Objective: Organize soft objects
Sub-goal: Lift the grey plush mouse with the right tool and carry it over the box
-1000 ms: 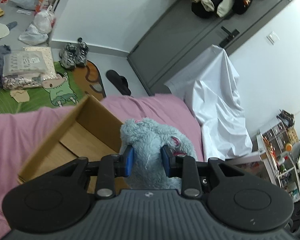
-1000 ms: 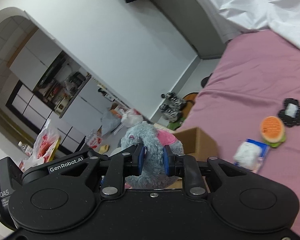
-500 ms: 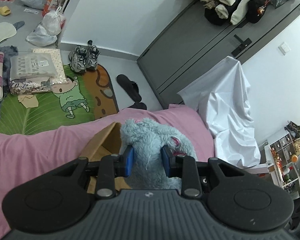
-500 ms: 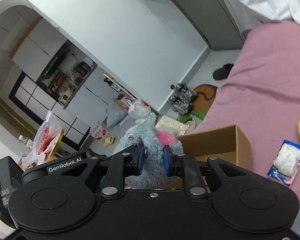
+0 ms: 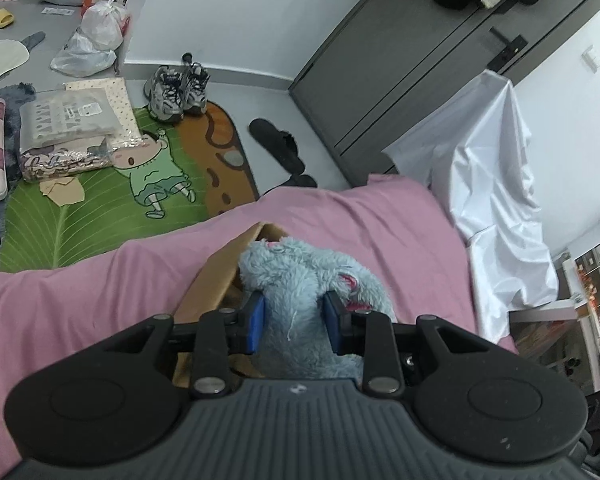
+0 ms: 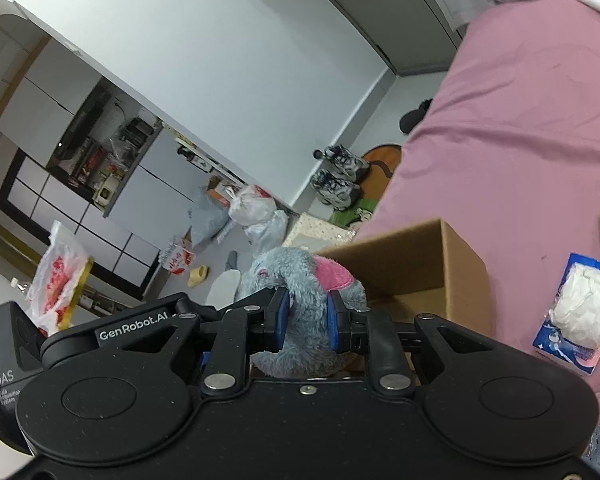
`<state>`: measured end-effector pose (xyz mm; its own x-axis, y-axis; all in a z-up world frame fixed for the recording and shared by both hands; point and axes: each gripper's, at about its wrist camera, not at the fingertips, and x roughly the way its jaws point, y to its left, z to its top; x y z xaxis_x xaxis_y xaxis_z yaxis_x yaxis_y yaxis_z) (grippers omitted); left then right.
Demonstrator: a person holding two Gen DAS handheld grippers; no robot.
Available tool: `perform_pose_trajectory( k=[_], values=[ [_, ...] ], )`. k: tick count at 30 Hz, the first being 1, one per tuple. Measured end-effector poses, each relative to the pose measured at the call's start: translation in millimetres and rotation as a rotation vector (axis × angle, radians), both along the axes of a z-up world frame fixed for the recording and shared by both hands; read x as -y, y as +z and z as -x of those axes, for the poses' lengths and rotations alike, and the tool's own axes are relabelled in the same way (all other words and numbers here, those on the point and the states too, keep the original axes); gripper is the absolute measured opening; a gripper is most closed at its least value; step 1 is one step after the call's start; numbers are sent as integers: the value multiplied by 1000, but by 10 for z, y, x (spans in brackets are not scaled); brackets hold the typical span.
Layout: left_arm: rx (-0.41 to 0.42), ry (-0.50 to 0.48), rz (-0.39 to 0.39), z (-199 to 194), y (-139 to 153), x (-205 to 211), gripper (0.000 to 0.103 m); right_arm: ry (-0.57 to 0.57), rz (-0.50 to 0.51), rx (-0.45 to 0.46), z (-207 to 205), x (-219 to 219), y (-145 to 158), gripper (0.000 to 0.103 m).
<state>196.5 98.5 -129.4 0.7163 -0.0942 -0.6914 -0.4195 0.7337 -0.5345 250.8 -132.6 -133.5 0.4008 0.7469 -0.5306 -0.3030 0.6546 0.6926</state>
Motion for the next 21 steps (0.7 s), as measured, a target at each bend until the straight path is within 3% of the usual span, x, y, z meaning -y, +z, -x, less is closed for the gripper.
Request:
perform_pose_trajectory(
  k=[10, 15, 18, 21],
  values=[
    [-29, 6, -5, -108, -104, 6, 36, -20, -14, -22, -52, 24, -103, 20],
    [-43, 36, 3, -21, -54, 24, 54, -32, -10, -13, 1, 31, -95, 19],
    [-37, 52, 3, 81, 2, 28, 56, -32, 2, -5, 17, 11, -70, 20],
    [-29, 69, 13, 175, 44, 16, 56, -15, 18, 18, 6, -22, -43, 27]
  ],
)
